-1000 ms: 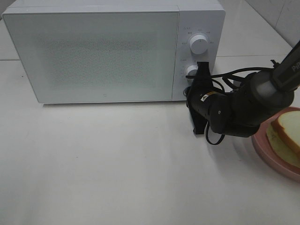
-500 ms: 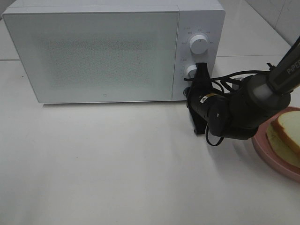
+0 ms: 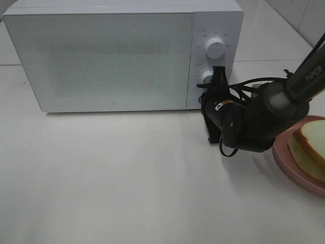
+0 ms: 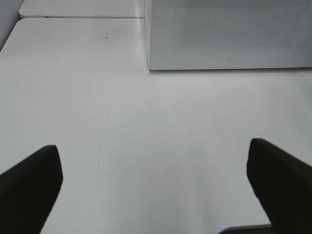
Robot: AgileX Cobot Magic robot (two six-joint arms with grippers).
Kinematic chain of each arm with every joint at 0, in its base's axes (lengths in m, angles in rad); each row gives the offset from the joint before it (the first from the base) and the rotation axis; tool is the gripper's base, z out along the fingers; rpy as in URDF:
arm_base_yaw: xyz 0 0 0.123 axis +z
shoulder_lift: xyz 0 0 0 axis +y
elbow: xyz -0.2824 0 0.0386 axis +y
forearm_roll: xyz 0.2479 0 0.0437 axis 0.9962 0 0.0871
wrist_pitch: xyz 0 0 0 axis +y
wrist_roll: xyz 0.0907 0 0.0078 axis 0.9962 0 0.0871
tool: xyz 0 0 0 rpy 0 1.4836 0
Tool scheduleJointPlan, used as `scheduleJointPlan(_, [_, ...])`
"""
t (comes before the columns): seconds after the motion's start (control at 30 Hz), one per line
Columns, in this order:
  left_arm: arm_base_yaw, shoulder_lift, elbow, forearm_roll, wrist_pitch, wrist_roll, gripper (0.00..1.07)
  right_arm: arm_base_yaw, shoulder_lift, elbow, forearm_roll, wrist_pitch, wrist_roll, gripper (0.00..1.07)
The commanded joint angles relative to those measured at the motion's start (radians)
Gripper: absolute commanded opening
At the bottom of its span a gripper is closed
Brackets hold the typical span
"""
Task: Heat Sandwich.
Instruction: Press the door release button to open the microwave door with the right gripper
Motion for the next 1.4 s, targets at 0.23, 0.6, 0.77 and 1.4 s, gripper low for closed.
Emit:
scheduleJointPlan(0.23, [0.005,-0.025,0.004,-0.007,-0.009,0.000,0.97,-0.049,-0.011,-0.115,-0.021,-0.232,-0.054,0.00])
scheduleJointPlan(0.6, [0.005,-0.025,0.004,-0.007,-0.009,0.000,0.97,-0.047,-0.016,-0.116,0.006,-0.141,-0.054,0.00])
scheduleJointPlan(0.77, [0.005,-0.025,0.004,-0.007,-0.009,0.000,0.97,-0.047,-0.034,-0.116,0.006,-0.124,-0.060,0.00])
scheduleJointPlan(1.4, [0.005,-0.025,0.004,-0.007,-0.009,0.001,0.97,-0.033,-0.121,-0.002,0.003,0.026,-0.065,0.00])
